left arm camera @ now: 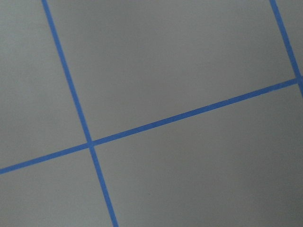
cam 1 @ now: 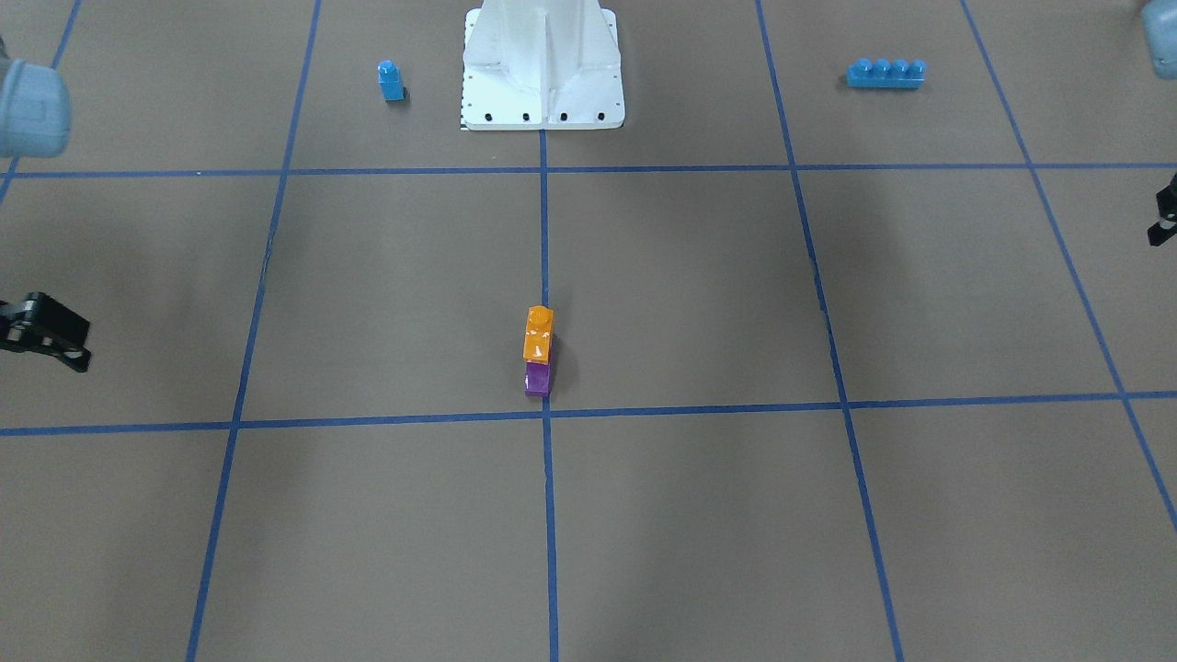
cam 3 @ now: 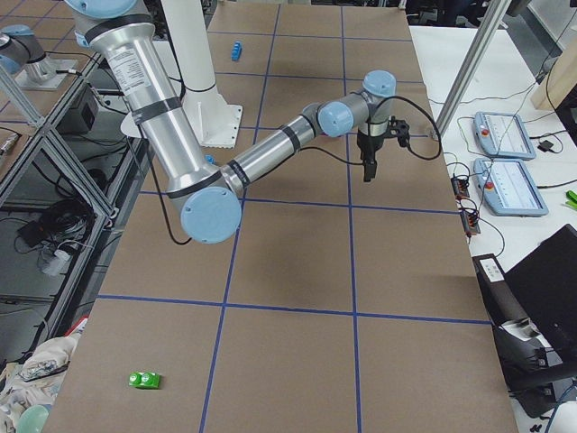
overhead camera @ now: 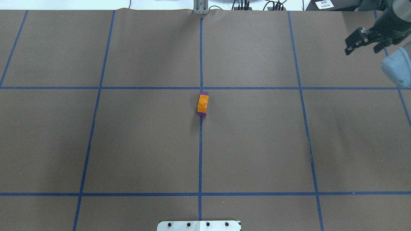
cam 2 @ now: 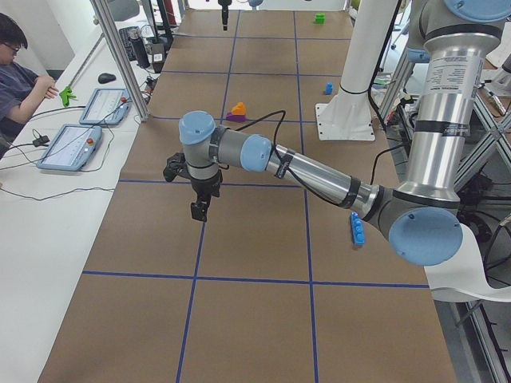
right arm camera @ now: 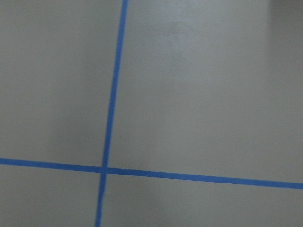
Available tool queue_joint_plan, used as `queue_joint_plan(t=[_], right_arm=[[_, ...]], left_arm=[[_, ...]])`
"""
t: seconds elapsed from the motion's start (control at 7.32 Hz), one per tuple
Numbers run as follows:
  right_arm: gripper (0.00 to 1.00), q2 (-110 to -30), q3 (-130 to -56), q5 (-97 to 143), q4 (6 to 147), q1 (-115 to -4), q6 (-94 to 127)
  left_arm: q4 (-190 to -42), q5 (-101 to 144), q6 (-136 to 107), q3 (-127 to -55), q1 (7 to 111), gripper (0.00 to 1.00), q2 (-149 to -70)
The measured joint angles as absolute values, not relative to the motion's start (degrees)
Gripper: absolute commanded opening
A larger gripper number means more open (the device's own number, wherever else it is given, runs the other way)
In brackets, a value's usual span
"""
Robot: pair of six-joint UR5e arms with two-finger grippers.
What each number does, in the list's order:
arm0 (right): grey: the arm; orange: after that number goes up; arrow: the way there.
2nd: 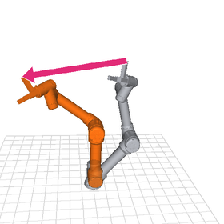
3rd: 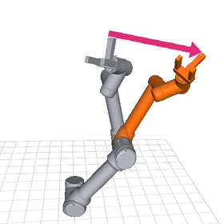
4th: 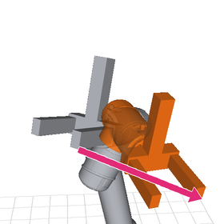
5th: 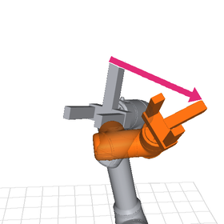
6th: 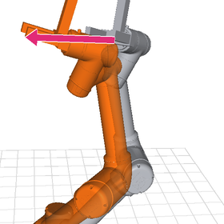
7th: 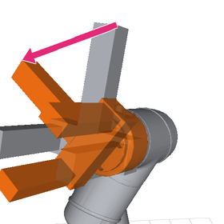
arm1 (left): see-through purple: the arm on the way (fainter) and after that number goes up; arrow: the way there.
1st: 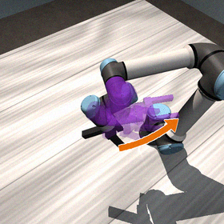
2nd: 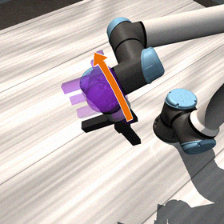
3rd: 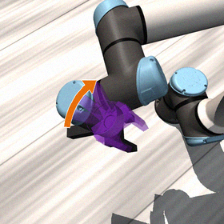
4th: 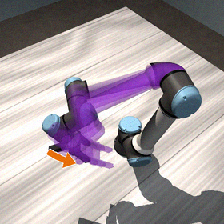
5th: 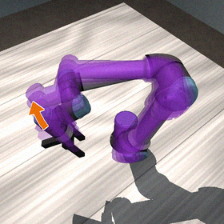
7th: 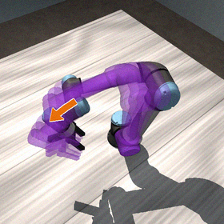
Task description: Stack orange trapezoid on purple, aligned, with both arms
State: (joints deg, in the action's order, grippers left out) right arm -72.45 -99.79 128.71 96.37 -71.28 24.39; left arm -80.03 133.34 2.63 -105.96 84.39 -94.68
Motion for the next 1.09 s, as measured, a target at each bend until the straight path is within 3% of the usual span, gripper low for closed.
queue_joint_plan(t=[0.68, 1.09], right_arm=[[1.00, -85.4, -100.3, 131.2, 95.7, -85.0, 14.2], [1.00, -88.0, -94.2, 138.0, 95.7, -91.4, -1.7]], left_arm=[[-85.2, 133.8, 3.5, -104.4, 87.7, 1.00, -86.4], [-85.1, 133.7, 3.6, -104.1, 87.8, 1.00, -86.0]])
